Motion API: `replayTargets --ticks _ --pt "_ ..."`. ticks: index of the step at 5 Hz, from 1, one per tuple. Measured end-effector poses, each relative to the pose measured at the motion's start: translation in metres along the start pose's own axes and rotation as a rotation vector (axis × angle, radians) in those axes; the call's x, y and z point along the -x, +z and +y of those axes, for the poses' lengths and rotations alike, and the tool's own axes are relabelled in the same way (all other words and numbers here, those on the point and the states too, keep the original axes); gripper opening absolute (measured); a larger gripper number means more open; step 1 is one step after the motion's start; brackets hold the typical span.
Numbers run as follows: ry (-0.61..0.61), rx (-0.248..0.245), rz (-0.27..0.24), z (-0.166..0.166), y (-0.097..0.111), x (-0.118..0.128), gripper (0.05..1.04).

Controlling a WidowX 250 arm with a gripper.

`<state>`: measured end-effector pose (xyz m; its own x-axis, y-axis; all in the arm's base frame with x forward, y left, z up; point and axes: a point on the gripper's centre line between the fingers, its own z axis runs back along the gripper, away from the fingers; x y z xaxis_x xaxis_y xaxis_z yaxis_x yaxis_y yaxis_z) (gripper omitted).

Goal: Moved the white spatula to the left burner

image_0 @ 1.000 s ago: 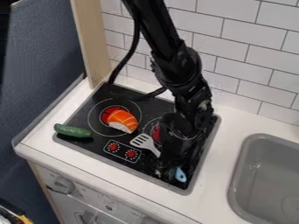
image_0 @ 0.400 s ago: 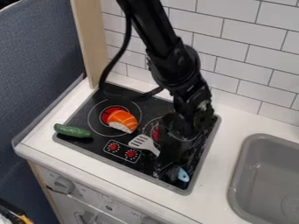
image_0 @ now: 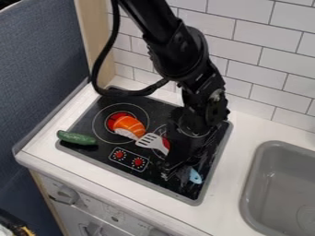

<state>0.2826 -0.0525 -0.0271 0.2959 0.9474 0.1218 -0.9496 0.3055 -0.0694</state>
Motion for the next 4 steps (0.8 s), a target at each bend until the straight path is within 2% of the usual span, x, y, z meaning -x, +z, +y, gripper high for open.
replayTargets --ticks 1,3,4 --pt "0.024 -0.003 0.011 -0.005 -0.003 -0.007 0.327" --pt "0.041 -0.069 0.045 -0.006 -0.02 -0.012 0.327" --pt "0.039 -0.064 0.051 -0.009 -0.02 -0.013 0.327"
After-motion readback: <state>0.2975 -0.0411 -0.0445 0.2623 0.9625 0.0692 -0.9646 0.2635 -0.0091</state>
